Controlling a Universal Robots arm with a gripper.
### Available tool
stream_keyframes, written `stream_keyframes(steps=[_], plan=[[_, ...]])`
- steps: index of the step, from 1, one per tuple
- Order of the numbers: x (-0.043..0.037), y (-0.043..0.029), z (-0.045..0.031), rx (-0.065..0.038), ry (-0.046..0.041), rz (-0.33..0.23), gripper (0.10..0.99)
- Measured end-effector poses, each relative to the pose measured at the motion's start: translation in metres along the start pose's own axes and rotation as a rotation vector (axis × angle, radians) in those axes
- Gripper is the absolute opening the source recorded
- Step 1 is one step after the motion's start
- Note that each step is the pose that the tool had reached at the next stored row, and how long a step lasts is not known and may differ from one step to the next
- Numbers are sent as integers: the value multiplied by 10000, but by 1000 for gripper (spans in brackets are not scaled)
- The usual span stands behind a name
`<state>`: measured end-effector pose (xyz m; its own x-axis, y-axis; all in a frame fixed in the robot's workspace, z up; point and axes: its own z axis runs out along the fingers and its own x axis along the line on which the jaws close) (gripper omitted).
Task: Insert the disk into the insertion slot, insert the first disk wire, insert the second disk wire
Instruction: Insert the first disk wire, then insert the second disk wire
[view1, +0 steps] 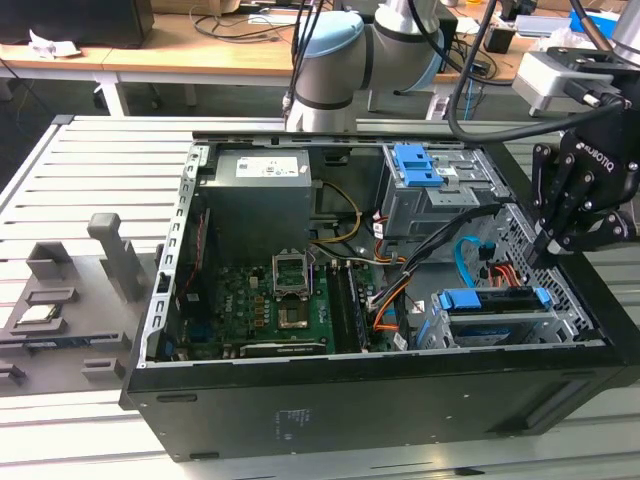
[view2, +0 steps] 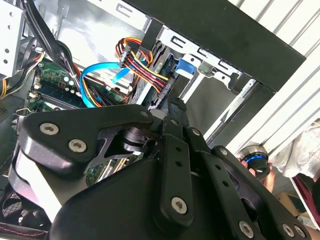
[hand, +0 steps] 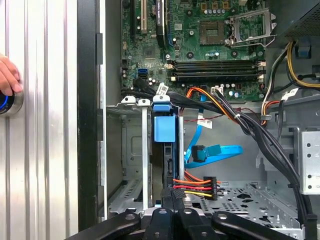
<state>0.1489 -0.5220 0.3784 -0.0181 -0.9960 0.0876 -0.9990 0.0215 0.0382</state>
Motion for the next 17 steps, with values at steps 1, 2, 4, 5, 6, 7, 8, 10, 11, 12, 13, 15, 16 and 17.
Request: stream_keyframes(steps=[1,2,4,5,6,7,8,10,11,12,13,15,16,17], plan=[[0,0,-1,0,1,0,106],[0,0,-1,0,0,0,106],[0,0,-1,0,0,0,106],[0,0,-2,0,0,0,106],[0,0,-2,0,0,0,106],[0,0,-2,0,0,0,106],[0,0,-3,0,0,0,106],[1,0,-5,0,0,0,114],[1,0,-6,1,0,0,235],[-2,1,-9,0,4,0,302],[-1,2,-40,0,1,1,302],[-1,3,-88,0,-4,0,302],[-1,4,-91,0,0,0,302],[-2,8,-92,0,1,-1,302]])
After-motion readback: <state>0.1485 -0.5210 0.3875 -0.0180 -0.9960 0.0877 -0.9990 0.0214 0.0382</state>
